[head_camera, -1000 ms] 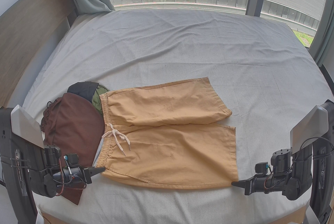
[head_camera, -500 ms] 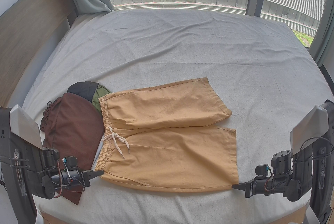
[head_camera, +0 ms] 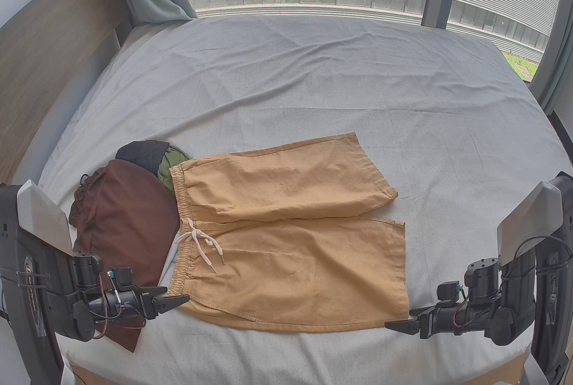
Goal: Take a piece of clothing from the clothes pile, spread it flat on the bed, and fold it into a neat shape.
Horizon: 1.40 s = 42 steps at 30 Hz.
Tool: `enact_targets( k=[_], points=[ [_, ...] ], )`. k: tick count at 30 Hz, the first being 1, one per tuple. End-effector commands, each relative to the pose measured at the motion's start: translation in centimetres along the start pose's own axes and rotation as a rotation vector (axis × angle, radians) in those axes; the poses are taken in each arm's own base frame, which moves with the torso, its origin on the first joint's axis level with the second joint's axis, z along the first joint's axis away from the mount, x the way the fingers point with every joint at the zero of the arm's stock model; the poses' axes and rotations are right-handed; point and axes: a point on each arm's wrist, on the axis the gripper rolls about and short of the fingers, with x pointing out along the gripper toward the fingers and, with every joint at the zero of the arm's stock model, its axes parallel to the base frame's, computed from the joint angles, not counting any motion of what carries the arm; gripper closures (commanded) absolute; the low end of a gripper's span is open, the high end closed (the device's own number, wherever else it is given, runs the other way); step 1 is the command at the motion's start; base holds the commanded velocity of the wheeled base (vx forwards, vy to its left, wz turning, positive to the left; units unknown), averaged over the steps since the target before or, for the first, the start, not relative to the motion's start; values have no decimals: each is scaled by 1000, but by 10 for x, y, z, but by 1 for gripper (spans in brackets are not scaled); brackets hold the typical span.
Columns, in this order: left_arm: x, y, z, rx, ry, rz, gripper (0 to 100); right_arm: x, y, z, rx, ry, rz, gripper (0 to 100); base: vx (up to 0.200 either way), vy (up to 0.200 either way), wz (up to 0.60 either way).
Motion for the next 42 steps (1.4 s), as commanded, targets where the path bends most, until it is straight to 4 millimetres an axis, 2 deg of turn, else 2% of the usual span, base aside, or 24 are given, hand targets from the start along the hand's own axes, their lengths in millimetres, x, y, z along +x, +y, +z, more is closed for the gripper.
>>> enact_targets(
  k=[1, 11, 12, 33, 34, 42],
  points=[
    [1, 0, -1, 0, 4, -2, 0, 1, 0, -1, 2, 3, -2, 0, 0, 0, 0],
    [1, -1, -5, -11, 20, -5, 0, 2, -1, 1, -2, -3, 1, 0, 0, 0, 0],
    [2, 0, -5, -11, 20, -5, 100, 2, -1, 2, -3, -8, -1, 0, 0, 0, 0],
    [4, 2, -7, -10, 23, -5, 100, 5, 1, 2, -11, -3, 11, 0, 0, 0, 0],
    [4, 3, -7, -10, 22, -4, 100, 5, 1, 1, -10, -1, 10, 100, 0, 0, 0],
    [4, 3, -6, -8, 20, -4, 100, 5, 2, 0, -12, 3, 13, 100, 0, 0, 0]
  ],
)
